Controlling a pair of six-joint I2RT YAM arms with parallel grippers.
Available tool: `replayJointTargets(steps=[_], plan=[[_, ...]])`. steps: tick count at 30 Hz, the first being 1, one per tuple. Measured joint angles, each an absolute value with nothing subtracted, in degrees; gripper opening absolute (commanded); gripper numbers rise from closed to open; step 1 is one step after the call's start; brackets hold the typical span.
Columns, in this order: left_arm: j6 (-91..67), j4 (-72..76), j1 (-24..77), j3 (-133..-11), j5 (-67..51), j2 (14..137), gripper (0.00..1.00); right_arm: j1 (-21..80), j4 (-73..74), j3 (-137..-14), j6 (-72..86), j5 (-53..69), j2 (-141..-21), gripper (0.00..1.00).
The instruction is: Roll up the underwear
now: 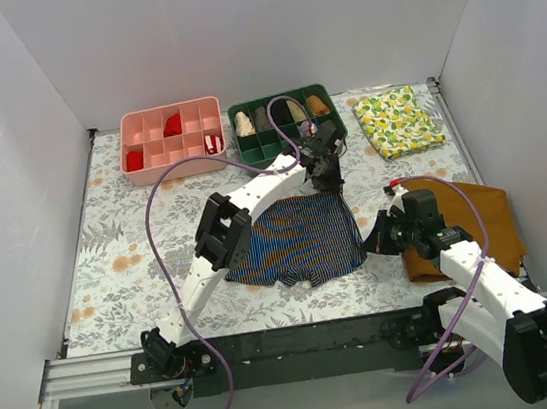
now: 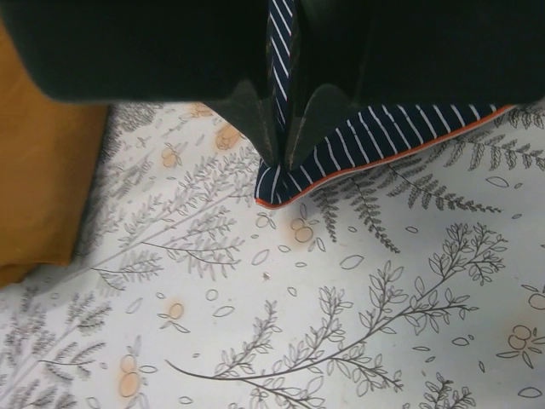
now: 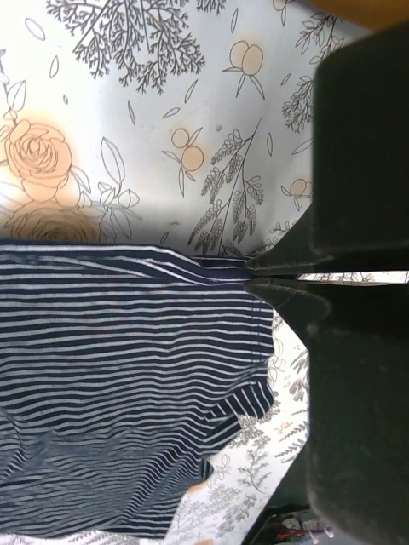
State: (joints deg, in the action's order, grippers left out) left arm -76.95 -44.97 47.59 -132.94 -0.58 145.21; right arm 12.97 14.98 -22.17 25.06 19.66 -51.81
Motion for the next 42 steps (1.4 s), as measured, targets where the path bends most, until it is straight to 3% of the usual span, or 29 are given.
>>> replayJointTargets(steps=[5, 14, 25, 33, 35, 42], plan=[[-77.4, -43.4, 47.5, -131.1, -2.4, 141.5, 0.04, 13.0, 15.4, -22.7, 24.6, 20.8, -52.0, 0.01], [-77.9, -40.3, 47.4, -128.4, -4.6, 137.5, 0.24, 13.0, 16.2, -22.7, 24.0, 21.8, -52.6, 0.01], [-78.0, -38.9, 47.0, -127.4, -8.2, 138.1, 0.34, 13.0, 16.4, -22.7, 24.0, 21.7, -52.6, 0.01], [-77.1, -40.4, 47.0, -126.6, -8.8, 139.2, 0.33, 13.0, 16.6, -22.7, 24.8, 19.3, -52.8, 0.01], [-76.8, -39.0, 47.0, -122.3, -7.4, 137.4, 0.35, 13.0, 16.6, -22.7, 25.2, 18.9, -53.1, 0.01], [-76.6, -31.6, 45.2, -81.9, -2.9, 111.2, 0.34, 13.0, 16.6, -22.7, 25.8, 16.8, -54.8, 0.01]])
